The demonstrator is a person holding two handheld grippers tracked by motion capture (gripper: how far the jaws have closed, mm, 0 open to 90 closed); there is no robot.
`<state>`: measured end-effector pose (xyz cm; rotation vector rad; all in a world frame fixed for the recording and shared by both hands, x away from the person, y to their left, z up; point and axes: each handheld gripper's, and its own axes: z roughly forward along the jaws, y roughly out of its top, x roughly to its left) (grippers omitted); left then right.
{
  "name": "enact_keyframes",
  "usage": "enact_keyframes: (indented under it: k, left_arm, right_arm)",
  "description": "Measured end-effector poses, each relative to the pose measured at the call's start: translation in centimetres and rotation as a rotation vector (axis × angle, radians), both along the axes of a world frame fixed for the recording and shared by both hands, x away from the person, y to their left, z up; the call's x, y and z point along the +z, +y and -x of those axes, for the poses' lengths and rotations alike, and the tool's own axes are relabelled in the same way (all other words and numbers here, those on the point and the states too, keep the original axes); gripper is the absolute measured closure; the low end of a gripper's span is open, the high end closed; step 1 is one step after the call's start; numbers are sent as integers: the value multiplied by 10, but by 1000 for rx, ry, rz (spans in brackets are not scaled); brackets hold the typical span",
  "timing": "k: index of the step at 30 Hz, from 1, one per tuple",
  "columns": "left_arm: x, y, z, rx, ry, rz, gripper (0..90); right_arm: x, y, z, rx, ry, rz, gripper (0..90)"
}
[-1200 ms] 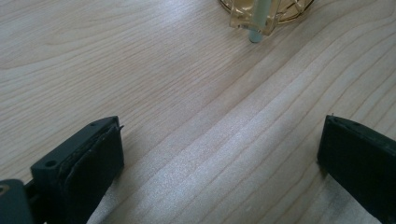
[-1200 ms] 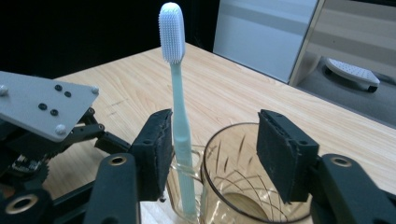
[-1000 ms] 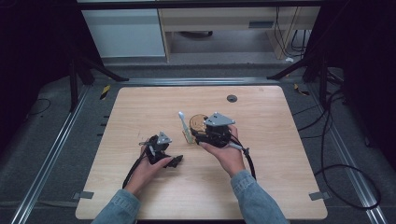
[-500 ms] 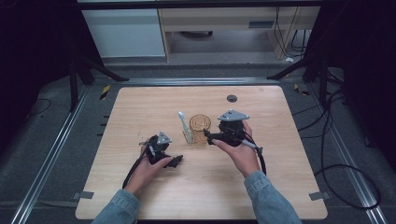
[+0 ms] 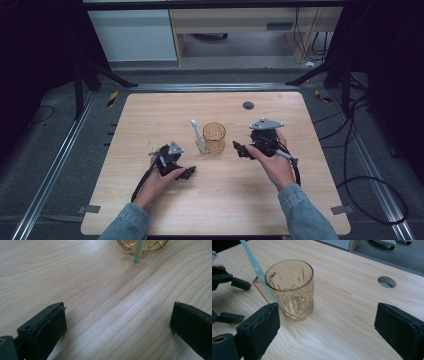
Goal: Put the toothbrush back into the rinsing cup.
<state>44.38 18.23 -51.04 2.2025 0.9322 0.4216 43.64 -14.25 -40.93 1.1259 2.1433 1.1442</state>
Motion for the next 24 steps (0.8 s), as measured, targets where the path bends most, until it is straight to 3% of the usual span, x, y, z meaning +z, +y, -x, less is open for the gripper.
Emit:
enact_keyframes:
  k: [14,24]
  left_arm:
    - [0,0,0,2,-1,0,0]
    - [0,0,0,1,-1,0,0]
  right_arm:
    - [-10,-49,3,-85,63,49,80]
    - [-34,-80,7,-150,132,78,101]
